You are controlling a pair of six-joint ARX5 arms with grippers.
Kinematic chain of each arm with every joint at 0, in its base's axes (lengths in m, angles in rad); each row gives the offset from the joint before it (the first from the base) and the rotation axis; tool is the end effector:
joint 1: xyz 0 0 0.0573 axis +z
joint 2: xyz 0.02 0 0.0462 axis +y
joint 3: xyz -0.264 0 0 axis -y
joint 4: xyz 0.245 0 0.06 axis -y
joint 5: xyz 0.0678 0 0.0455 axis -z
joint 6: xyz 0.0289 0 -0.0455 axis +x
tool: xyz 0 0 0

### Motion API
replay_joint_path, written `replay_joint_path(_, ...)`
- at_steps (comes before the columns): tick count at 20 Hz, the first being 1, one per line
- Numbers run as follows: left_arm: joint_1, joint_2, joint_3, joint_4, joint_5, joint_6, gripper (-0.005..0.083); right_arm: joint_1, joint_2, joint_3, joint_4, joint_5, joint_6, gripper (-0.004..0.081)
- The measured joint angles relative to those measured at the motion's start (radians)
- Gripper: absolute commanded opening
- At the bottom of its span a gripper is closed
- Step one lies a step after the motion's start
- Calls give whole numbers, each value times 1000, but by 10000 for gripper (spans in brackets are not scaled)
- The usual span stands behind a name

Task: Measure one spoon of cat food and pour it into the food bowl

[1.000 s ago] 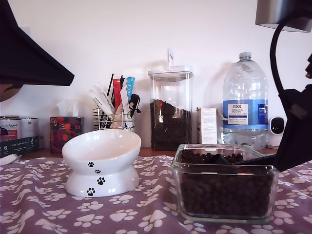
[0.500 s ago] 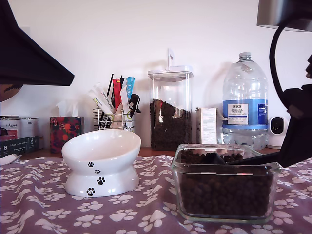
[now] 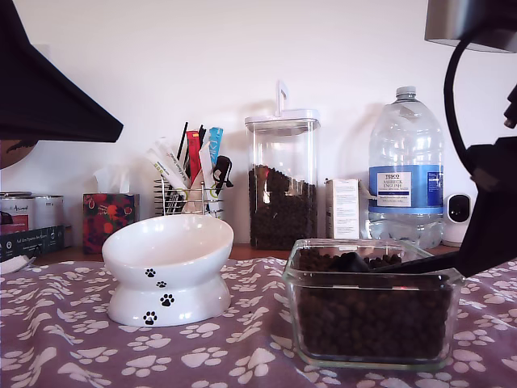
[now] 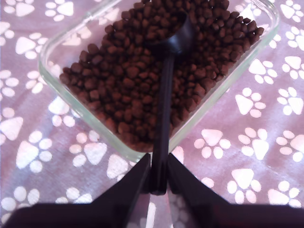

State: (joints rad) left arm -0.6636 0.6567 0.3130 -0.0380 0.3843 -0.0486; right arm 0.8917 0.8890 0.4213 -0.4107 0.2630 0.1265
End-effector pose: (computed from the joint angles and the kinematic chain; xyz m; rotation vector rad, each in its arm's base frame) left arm 0.1112 -0.1007 0.2034 0.0121 0.4206 -1.0246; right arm 0.1066 0.1201 0.1779 -0.3702 0.7797 0.5363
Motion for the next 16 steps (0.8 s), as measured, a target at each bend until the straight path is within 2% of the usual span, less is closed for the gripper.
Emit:
replay_joint_path(6,0,0,0,0,0,0,-19,-2,0,1,8,-2,30,-12)
replay_joint_path(16,0,0,0,3,0,0,-19,-103,-1,6,14,-29,56,-12)
